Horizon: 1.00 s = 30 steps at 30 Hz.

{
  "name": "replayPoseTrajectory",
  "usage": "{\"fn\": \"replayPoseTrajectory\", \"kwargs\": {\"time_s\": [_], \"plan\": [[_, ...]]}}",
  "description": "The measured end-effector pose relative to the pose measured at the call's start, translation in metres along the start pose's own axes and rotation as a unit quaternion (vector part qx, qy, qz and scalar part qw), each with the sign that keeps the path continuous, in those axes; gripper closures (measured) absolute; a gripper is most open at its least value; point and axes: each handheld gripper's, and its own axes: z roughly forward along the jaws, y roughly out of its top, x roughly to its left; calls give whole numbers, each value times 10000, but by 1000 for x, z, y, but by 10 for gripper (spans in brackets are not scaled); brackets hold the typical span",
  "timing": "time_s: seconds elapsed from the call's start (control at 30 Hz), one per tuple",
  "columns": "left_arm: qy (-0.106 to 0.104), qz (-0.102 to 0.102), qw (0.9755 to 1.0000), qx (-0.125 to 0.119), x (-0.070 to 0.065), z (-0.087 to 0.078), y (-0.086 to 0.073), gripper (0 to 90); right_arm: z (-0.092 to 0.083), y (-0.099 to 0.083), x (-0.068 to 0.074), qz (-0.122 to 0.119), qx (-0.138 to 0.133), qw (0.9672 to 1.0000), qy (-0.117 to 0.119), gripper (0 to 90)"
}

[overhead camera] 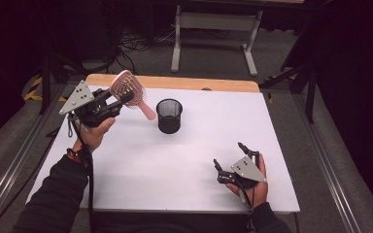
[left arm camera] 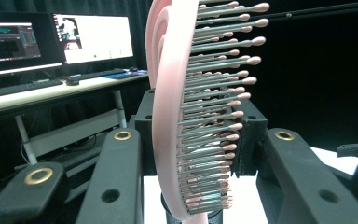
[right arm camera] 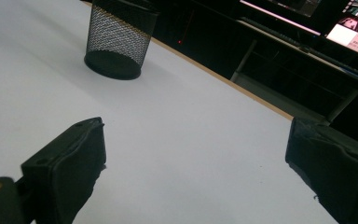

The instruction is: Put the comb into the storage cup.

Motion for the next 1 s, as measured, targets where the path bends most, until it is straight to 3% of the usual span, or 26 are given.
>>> {"fn": "replayPoseTrajectory", "kwargs": {"time_s": [0.5,1.0], "plan": [[-125,27,9999,29,0,29,5,634,0,0,0,4,36,10000,19,57],[-146,-141,9997,145,8,63,-4,633,0,0,0,41,4,10000,42,60]]}}
